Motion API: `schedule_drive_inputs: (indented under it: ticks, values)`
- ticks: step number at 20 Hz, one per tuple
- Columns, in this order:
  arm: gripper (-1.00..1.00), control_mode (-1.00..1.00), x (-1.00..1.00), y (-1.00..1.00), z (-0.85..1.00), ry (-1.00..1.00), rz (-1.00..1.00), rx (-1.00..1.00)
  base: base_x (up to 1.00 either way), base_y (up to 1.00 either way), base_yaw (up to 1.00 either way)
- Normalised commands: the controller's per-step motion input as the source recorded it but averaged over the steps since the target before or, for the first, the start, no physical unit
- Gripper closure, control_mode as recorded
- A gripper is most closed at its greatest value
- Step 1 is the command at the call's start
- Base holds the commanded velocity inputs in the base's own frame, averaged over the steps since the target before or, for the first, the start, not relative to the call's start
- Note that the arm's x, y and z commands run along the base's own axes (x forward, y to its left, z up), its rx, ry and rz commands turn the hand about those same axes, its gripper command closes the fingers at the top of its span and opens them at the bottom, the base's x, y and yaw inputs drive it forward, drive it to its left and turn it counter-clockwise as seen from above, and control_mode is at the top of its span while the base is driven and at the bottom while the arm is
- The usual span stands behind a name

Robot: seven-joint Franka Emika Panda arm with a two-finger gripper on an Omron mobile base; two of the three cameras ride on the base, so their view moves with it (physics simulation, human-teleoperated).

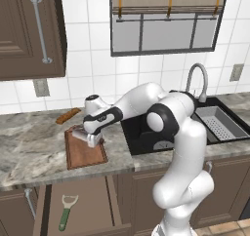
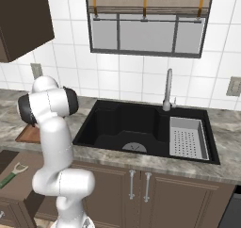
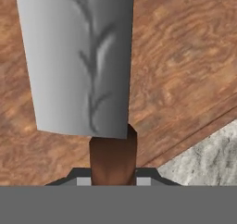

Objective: Open the drawer on the left and place the cutting tools on the cutting board.

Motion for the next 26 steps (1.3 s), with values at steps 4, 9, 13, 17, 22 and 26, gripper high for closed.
schedule_drive_inputs:
  ticks: [4,9,13,17,22,26]
  values:
    - [1.0,-1.0,0.2,0.0,0.0,0.0,0.25,0.0,0.0,0.0,0.0]
    - [1.0,-1.0,0.12,0.0,0.0,0.0,0.2,0.0,0.0,0.0,0.0]
    - [1.0,-1.0,0.07,0.0,0.0,0.0,0.16,0.0,0.0,0.0,0.0]
    - [1.0,-1.0,0.08,0.0,0.0,0.0,0.14,0.0,0.0,0.0,0.0]
    - [1.0,-1.0,0.12,0.0,0.02,0.02,0.12,0.0,0.0,0.0,0.0]
    - [1.0,-1.0,0.17,0.0,0.0,0.01,0.14,0.0,0.0,0.0,0.0]
